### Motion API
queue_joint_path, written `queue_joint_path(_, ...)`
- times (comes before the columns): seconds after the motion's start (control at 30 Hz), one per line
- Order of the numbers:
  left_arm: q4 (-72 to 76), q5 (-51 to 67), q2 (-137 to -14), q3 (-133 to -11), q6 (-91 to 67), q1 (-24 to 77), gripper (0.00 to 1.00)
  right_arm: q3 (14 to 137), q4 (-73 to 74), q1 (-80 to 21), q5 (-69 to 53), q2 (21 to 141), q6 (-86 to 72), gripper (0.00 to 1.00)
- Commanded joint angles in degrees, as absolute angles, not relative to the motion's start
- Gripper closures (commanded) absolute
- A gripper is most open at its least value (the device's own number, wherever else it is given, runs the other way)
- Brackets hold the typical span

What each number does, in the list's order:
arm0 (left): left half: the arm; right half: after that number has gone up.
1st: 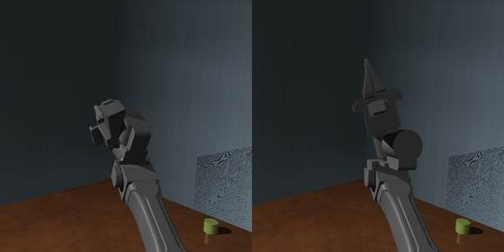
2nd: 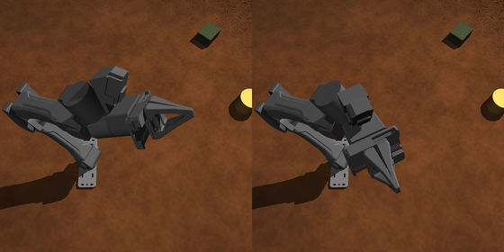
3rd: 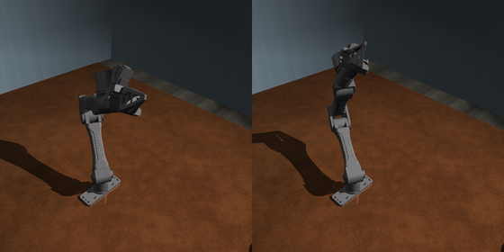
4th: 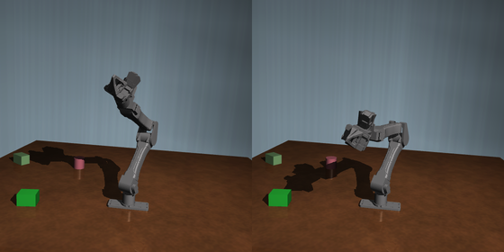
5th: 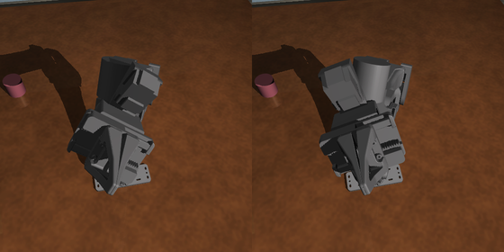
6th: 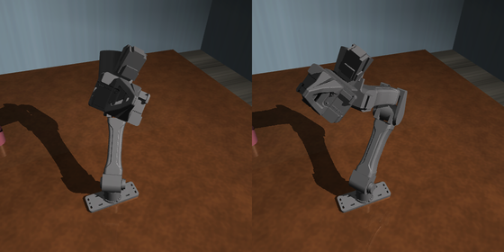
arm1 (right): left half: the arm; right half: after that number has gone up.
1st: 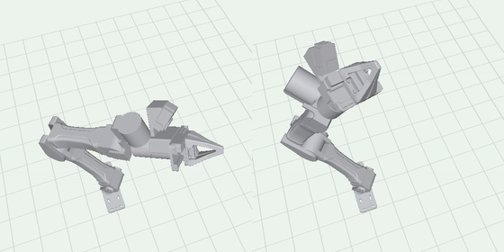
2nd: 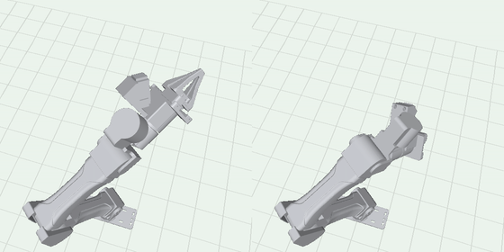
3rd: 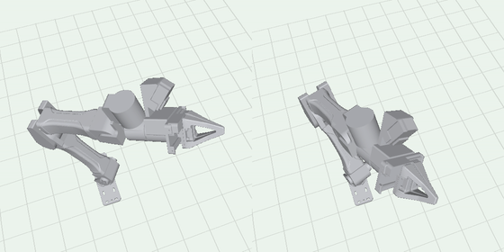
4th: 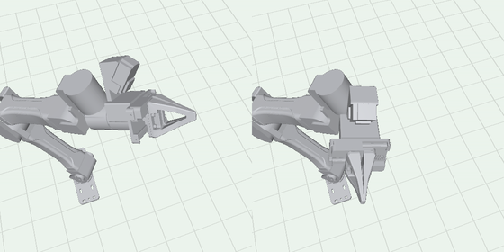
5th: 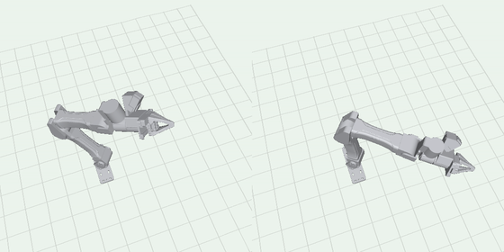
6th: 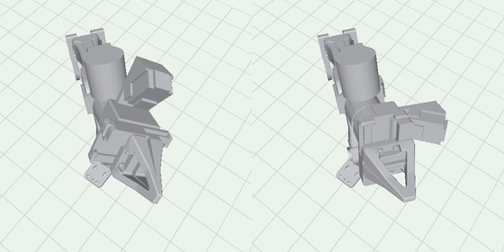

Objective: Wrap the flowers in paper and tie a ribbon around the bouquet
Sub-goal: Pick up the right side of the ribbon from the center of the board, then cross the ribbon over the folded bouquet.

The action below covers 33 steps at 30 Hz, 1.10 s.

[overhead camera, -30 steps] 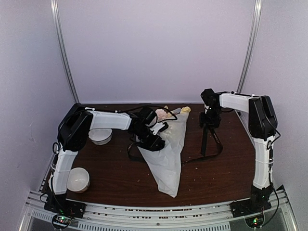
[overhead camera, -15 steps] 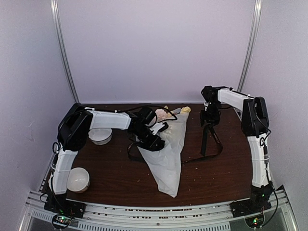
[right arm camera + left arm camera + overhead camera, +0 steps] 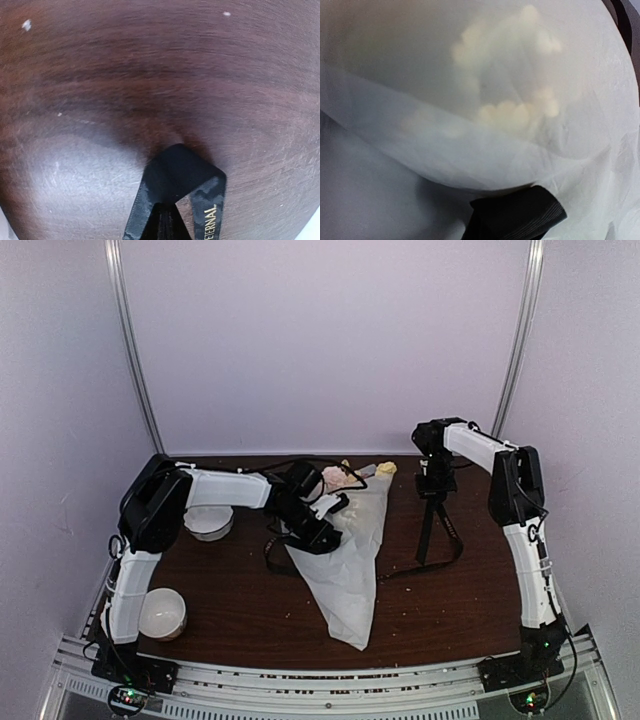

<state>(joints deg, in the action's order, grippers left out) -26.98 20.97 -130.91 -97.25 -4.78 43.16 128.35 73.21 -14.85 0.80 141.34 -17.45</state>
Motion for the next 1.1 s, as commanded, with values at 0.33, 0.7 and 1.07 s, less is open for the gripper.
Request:
queue_joint_path(0.33,-25.9,20.9,-128.5,-96.6,-3.3,41.9,1.0,101.3,51.7,-17.5,-14.6,109.2,-10.6,1.0)
queue_joint_path(0.7,-20.3,25.9,-126.9,-93.3,-6.4,40.0,1.0,99.6,33.9,-44.9,-42.8,89.1,-6.6,1.0)
queue_joint_path(1.07,-12.3,29.8,-123.4,-88.6,-9.5,38.9,1.0,84.3,11.8,-45.6,-45.3,95.0,-19.9,1.0)
